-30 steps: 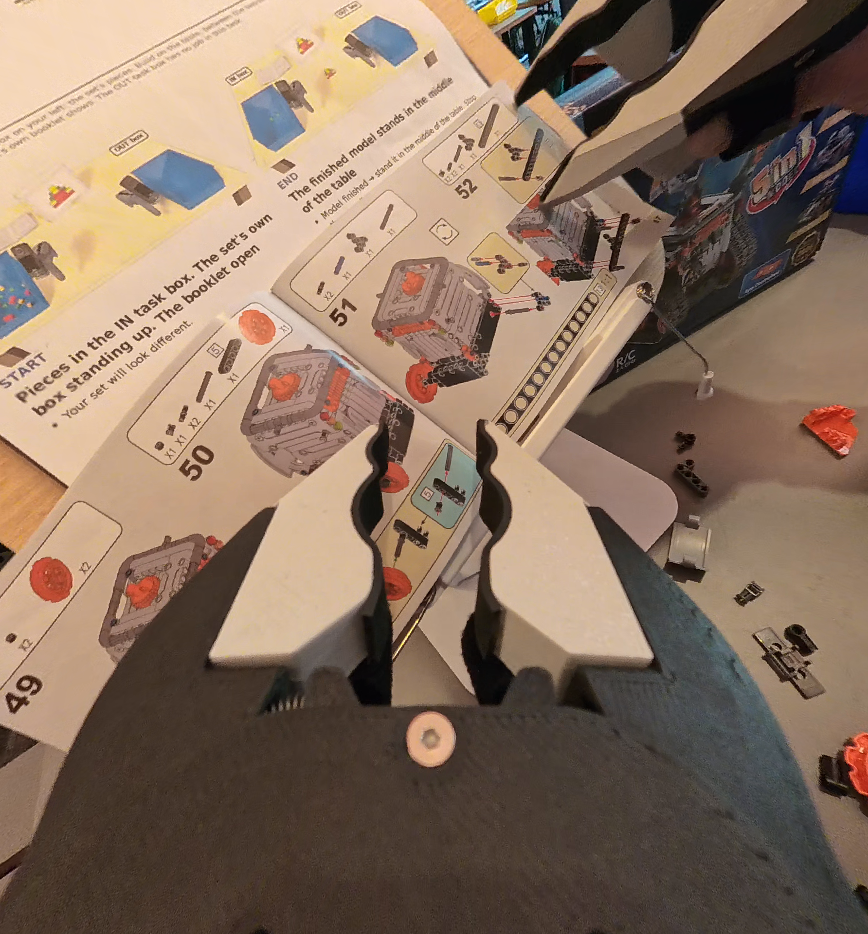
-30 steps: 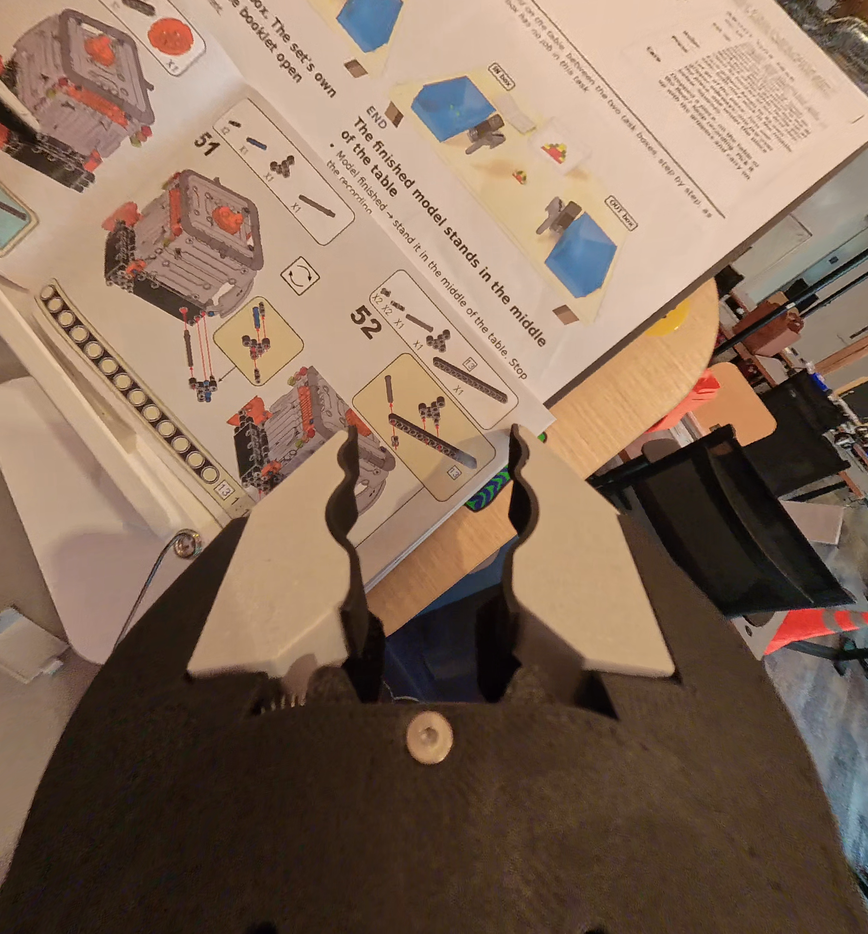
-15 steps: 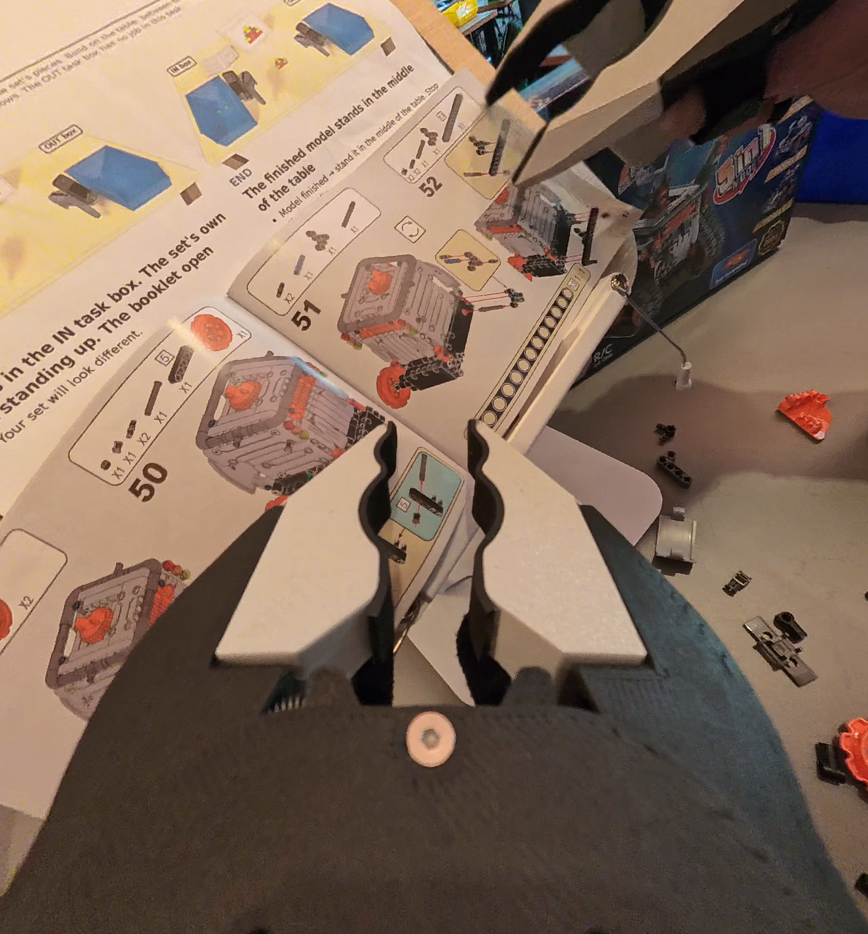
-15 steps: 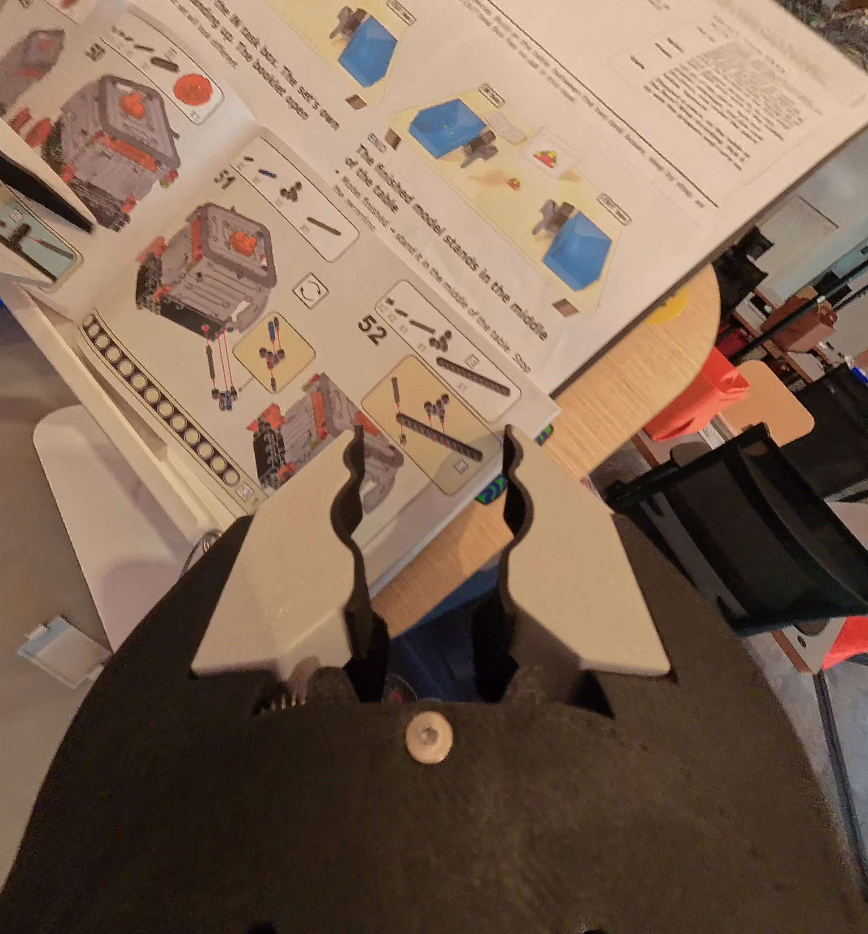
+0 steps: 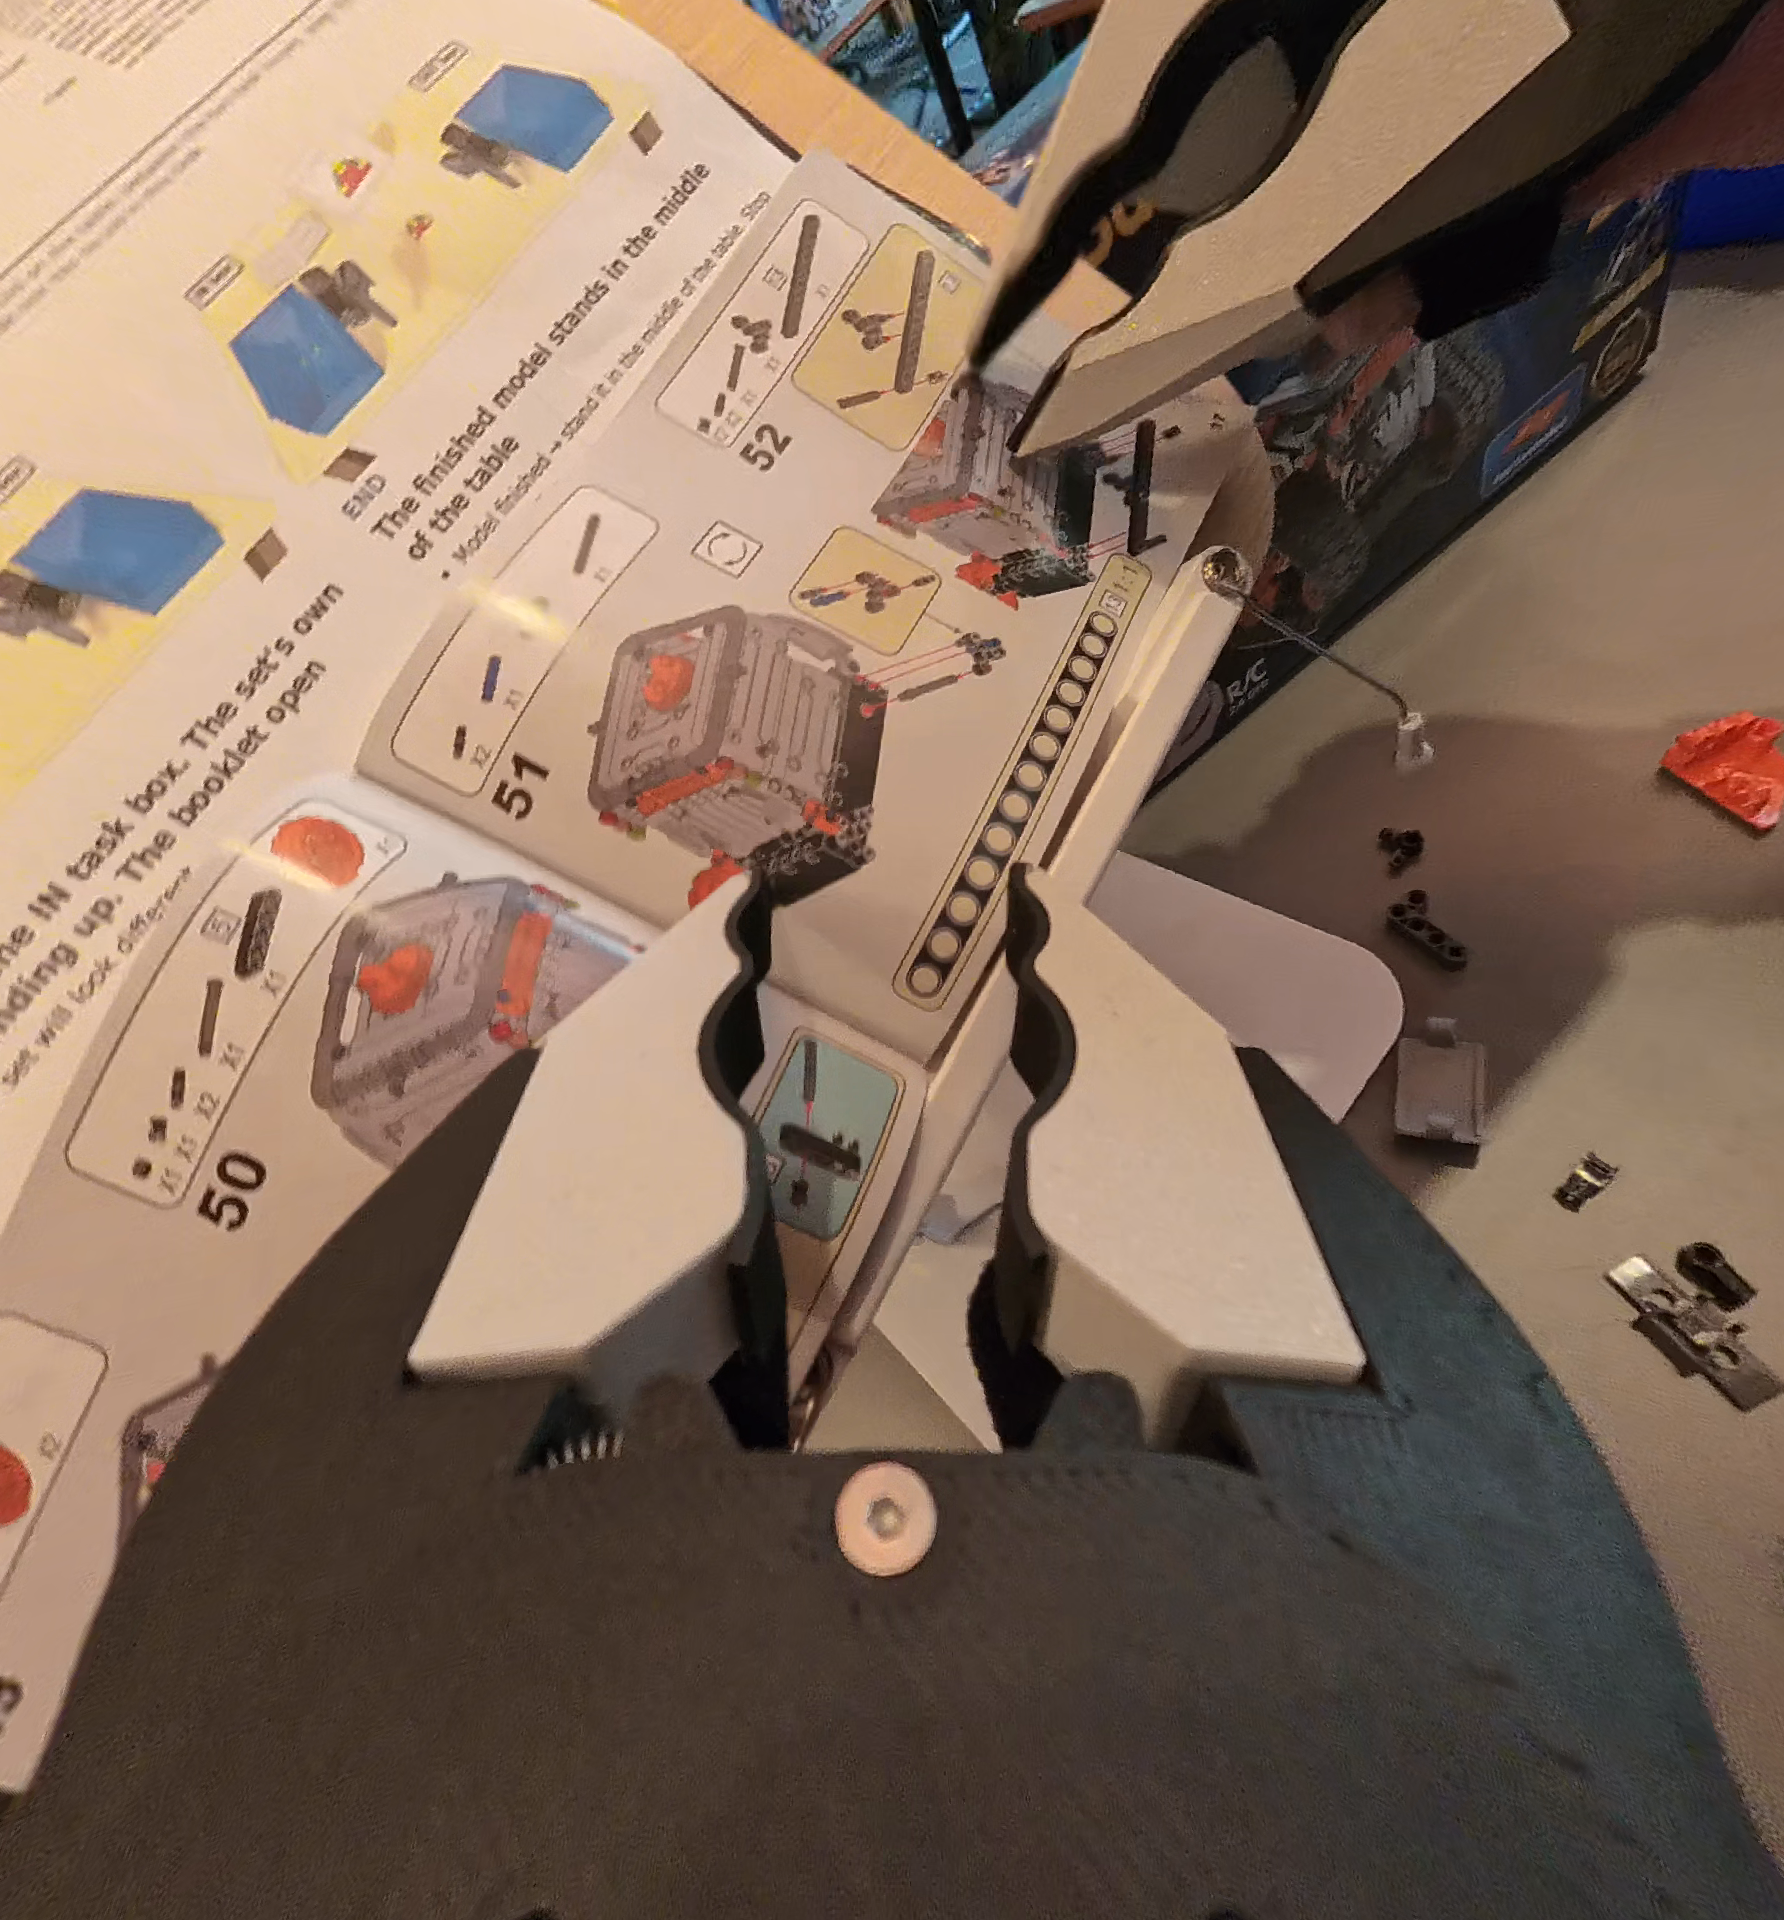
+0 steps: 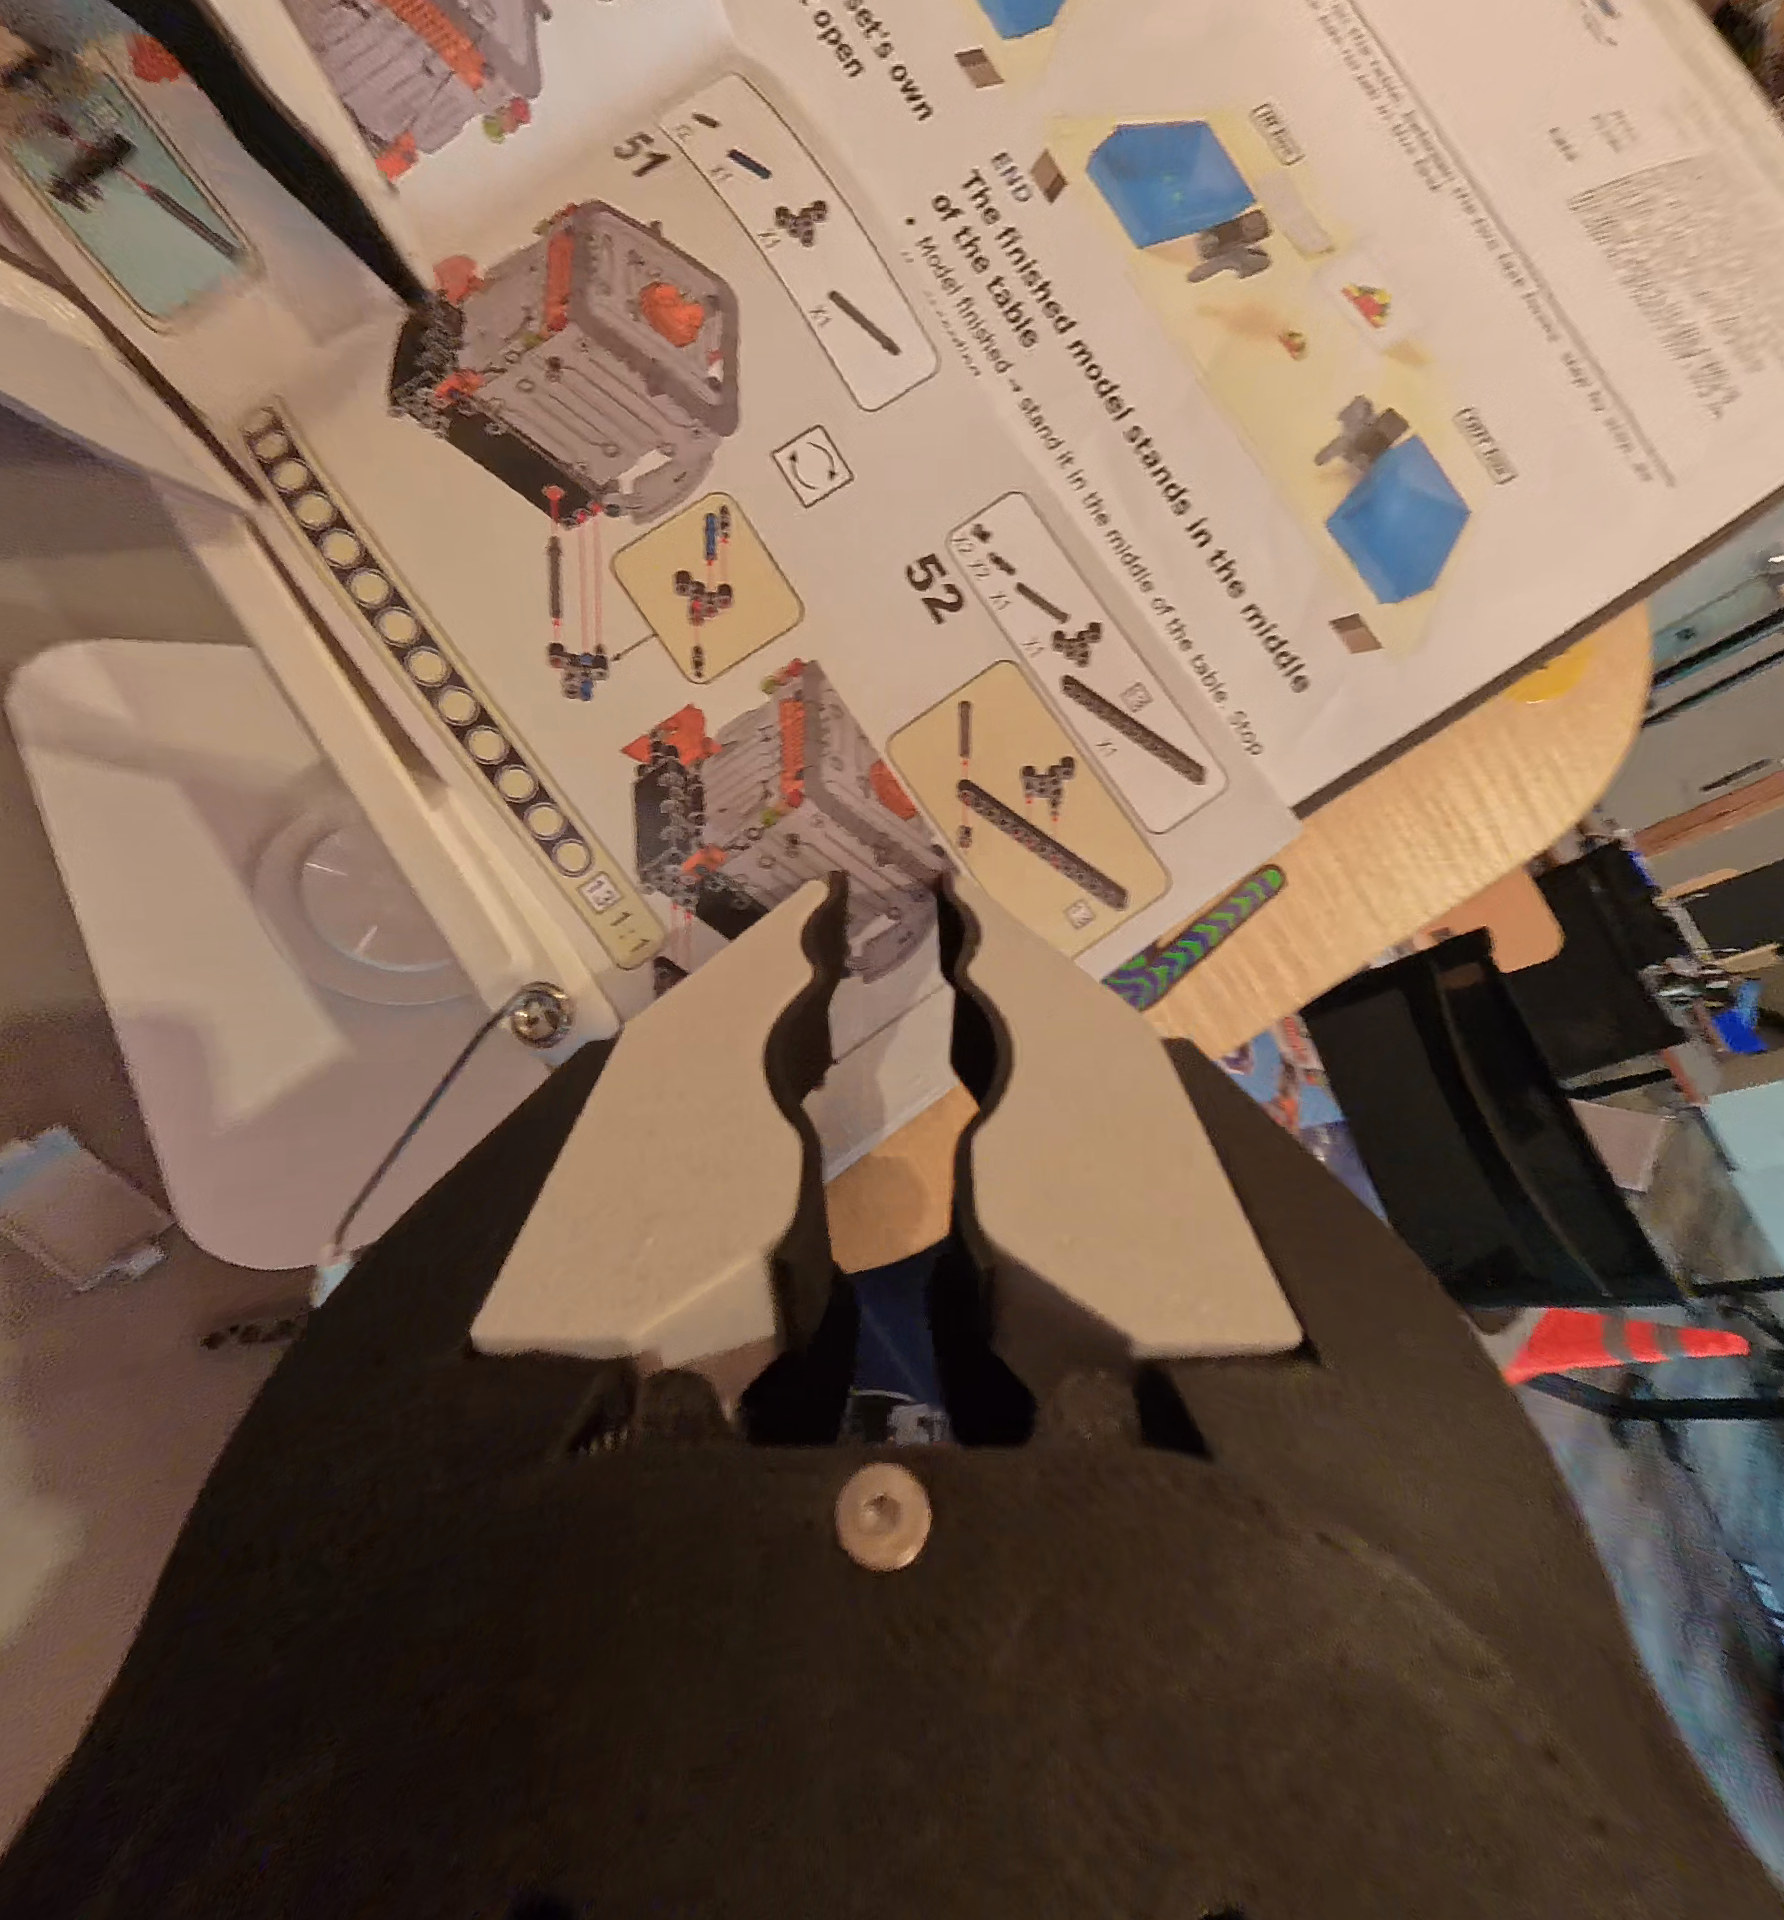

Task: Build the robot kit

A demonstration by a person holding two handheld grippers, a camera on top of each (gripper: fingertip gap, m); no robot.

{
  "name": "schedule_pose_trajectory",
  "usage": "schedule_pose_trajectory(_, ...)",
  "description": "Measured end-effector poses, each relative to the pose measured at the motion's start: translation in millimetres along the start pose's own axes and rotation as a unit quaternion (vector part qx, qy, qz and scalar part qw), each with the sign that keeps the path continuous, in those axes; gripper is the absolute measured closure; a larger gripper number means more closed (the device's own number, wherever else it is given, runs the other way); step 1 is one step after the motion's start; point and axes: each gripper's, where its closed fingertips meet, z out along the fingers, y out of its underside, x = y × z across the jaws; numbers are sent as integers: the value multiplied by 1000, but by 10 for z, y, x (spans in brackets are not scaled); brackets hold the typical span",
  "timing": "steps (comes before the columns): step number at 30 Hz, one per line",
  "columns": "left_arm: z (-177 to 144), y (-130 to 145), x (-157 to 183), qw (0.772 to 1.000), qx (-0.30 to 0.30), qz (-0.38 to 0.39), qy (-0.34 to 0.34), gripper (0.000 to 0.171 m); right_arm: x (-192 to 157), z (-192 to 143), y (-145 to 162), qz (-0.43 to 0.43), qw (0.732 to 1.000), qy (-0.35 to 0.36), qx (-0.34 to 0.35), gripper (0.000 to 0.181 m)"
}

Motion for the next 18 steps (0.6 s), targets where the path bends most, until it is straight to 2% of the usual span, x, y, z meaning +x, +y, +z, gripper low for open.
schedule_pose_trajectory(5, 101, -40, 27, 999, -19, 32, -5, 110, -135, 32, -34, 26, 999, -38, 3, 171)
schedule_pose_trajectory(7, 128, -52, 48, 999, -22, 49, -8, 106, -290, 48, -88, 60, 994, -90, 10, 166)
schedule_pose_trajectory(11, 156, -72, 38, 998, -26, 53, -6, 104, -351, 12, -103, 93, 987, -135, 5, 164)
schedule_pose_trajectory(13, 156, -70, -7, 999, -23, 44, -9, 113, -297, -73, -28, 62, 990, -126, -4, 153)
schedule_pose_trajectory(18, 166, -68, -62, 999, -13, 35, -16, 120, -226, -280, 312, -47, 992, -111, -31, 140)
